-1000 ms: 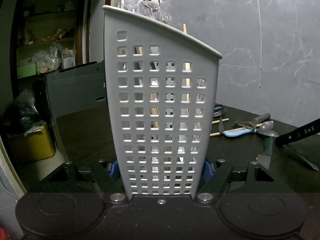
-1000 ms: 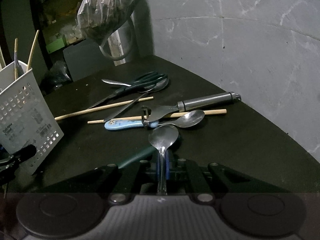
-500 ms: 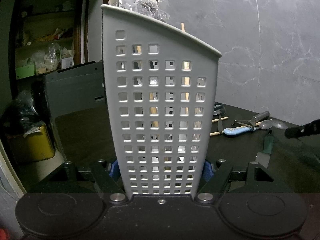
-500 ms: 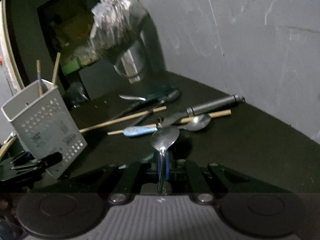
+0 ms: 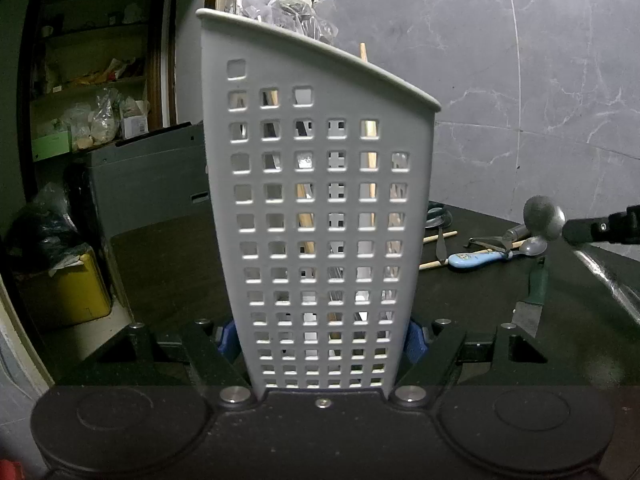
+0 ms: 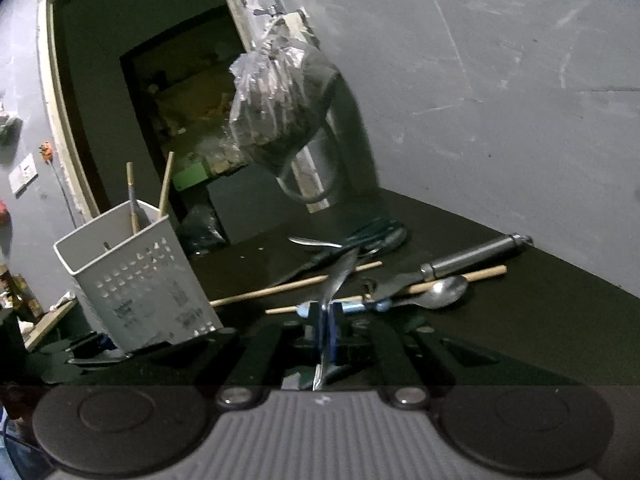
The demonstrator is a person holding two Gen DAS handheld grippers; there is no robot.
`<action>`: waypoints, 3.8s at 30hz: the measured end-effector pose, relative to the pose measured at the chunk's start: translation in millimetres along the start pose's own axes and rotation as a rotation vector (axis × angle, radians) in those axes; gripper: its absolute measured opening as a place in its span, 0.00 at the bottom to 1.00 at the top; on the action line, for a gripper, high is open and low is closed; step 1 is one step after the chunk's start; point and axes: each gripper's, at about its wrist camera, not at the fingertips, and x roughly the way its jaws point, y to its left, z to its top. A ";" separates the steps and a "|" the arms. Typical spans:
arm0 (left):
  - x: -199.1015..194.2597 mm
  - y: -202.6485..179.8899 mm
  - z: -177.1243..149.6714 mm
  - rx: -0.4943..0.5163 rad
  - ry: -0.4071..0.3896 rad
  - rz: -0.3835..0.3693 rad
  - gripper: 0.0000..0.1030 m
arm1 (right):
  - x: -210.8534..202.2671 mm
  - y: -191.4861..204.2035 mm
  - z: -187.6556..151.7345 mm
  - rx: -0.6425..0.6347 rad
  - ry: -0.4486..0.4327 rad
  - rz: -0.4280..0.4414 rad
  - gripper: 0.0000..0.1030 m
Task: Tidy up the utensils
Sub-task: 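Lift the silver spoon with the right tool toward the basket, then drop the spoon into the basket held by the left tool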
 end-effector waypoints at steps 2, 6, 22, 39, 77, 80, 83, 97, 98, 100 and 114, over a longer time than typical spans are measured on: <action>0.2 -0.9 0.2 0.002 0.001 0.001 0.74 | 0.7 2.0 1.3 -0.005 -0.005 0.010 0.02; 0.1 -1.1 0.1 0.000 0.001 0.001 0.74 | 10.5 2.9 -0.1 -0.008 0.044 -0.009 0.00; 0.3 1.2 -0.1 -0.009 0.000 -0.005 0.74 | 43.2 4.2 1.4 0.006 0.227 0.002 0.52; 0.4 1.9 0.0 -0.013 0.002 -0.007 0.74 | 107.3 23.0 20.9 -0.108 0.327 0.027 0.54; 1.4 4.1 0.2 -0.016 0.005 -0.011 0.74 | 90.7 54.9 50.1 -0.183 0.158 0.054 0.01; 1.5 4.0 0.1 -0.016 0.005 -0.011 0.74 | 75.2 64.7 59.3 -0.205 0.063 0.057 0.01; 1.5 4.0 0.2 -0.016 0.005 -0.010 0.74 | 59.4 73.4 71.8 -0.214 -0.045 0.069 0.01; 2.0 3.7 0.2 -0.016 0.004 -0.008 0.74 | 51.6 137.0 142.7 -0.218 -0.435 0.190 0.01; 2.1 3.4 0.3 -0.015 0.003 -0.008 0.74 | 57.3 144.9 140.7 -0.241 -0.455 0.184 0.01; 2.0 3.0 0.1 -0.015 0.003 -0.007 0.74 | 67.9 155.6 135.0 -0.261 -0.462 0.193 0.01; 1.2 2.1 0.0 -0.013 0.003 -0.005 0.73 | 82.7 187.6 53.7 -0.487 -0.473 0.169 0.01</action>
